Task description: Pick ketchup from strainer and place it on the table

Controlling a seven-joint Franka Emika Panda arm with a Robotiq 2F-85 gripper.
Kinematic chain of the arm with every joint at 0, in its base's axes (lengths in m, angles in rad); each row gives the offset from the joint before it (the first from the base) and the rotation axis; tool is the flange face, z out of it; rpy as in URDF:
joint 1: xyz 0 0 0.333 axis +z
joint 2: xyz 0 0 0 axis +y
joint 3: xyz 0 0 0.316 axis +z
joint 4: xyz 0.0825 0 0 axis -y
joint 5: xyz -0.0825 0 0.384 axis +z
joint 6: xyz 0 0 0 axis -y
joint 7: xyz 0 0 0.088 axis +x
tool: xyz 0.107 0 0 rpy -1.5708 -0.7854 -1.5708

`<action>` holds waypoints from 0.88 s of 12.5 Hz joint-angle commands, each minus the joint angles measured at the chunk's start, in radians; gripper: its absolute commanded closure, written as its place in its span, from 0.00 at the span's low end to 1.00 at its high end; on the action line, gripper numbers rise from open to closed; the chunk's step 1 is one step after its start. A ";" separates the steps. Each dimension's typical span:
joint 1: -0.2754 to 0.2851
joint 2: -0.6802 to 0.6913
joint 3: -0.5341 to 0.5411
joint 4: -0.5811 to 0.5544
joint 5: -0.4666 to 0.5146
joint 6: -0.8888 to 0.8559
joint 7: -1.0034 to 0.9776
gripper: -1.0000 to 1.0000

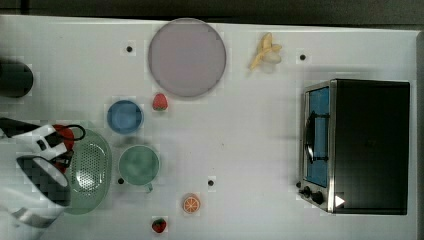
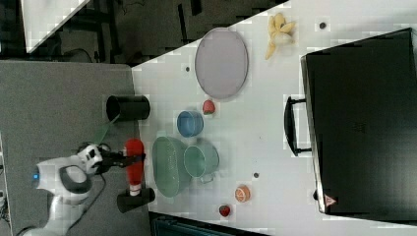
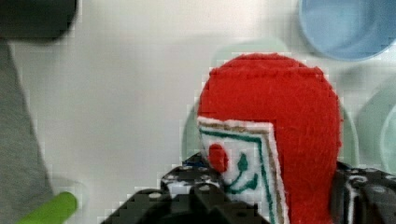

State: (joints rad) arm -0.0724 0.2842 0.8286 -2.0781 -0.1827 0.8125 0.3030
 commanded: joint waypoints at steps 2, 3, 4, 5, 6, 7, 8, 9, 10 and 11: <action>-0.113 -0.046 0.004 0.108 0.111 -0.197 -0.242 0.41; -0.142 -0.046 -0.007 0.138 0.149 -0.261 -0.300 0.41; -0.172 -0.047 -0.020 0.164 0.162 -0.312 -0.352 0.41; -0.203 -0.047 -0.036 0.189 0.161 -0.344 -0.396 0.41; -0.231 -0.047 -0.056 0.207 0.159 -0.357 -0.434 0.41; -0.257 -0.047 -0.080 0.220 0.157 -0.358 -0.470 0.41; -0.280 -0.047 -0.109 0.226 0.157 -0.358 -0.504 0.41; -0.302 -0.047 -0.141 0.227 0.157 -0.357 -0.541 0.41; -0.321 -0.046 -0.176 0.225 0.157 -0.357 -0.582 0.41; -0.337 -0.045 -0.214 0.223 0.157 -0.357 -0.626 0.41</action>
State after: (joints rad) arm -0.3508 0.2467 0.6450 -1.8760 -0.0293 0.4692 -0.2058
